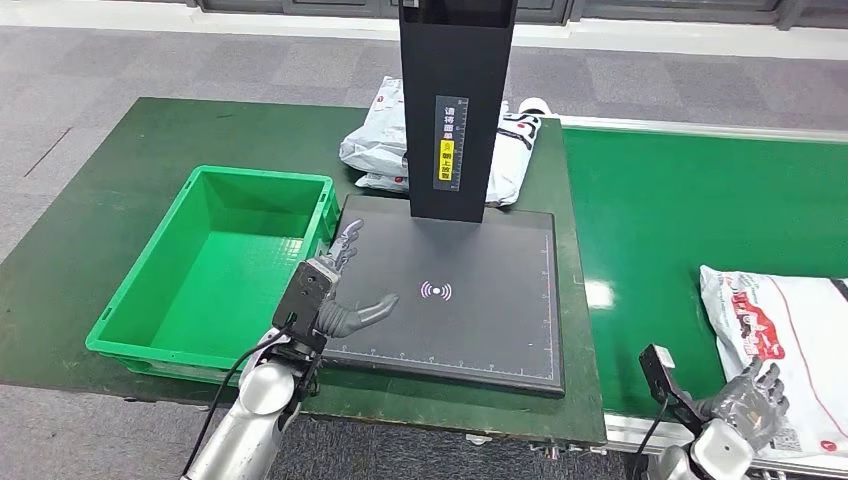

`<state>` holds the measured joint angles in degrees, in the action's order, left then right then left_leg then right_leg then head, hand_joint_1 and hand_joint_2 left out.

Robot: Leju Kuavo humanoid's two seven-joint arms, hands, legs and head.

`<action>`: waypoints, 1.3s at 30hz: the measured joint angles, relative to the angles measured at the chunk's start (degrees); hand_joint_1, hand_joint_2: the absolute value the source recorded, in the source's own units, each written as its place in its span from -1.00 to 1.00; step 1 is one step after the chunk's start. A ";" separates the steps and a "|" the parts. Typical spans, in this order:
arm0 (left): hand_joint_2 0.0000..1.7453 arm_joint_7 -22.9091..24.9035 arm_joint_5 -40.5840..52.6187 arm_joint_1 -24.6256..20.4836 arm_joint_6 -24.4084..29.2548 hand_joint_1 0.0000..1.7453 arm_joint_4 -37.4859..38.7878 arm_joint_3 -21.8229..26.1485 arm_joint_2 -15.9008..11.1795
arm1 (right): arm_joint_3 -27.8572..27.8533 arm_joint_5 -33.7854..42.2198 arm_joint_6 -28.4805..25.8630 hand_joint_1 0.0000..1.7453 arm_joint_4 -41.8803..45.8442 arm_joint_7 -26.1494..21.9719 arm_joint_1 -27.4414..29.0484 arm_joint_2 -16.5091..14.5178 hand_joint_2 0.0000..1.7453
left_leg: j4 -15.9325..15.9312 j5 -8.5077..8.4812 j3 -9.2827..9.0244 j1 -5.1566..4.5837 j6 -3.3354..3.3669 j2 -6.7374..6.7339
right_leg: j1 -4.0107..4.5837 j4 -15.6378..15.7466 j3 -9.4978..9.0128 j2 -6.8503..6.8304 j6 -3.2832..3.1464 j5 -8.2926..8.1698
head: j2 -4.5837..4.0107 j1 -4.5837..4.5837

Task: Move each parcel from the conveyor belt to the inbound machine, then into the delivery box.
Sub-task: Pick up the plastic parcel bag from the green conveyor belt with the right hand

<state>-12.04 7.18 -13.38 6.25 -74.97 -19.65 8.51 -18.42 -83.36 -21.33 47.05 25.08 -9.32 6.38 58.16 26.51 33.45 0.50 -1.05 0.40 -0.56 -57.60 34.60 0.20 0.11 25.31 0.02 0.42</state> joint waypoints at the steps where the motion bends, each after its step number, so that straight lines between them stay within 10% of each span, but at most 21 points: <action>1: 1.00 0.00 0.01 0.00 -0.04 -1.00 0.07 0.00 -0.01 | -0.04 -0.39 0.60 -1.00 -0.67 0.43 -0.28 0.23 1.00 | 0.00 0.00 0.00 0.00 0.00 0.00 | 0.00 0.00 0.00 0.00 0.00 0.00 | 0.01 0.00; 39: 1.00 -0.35 0.86 -2.25 -0.93 -1.00 4.45 0.01 0.49 | -4.16 -4.65 8.28 -1.00 -6.23 2.86 -6.05 1.08 1.00 | 0.03 -0.04 -0.08 -0.01 0.05 0.00 | -0.01 0.02 -0.11 -0.01 0.07 -0.06 | -0.01 0.00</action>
<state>-12.39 8.04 -15.63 5.31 -70.52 -19.64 9.01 -22.58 -88.01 -13.05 40.82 27.94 -15.37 7.46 58.18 26.47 33.37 0.49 -1.00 0.40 -0.57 -57.58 34.48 0.20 0.18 25.25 0.01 0.42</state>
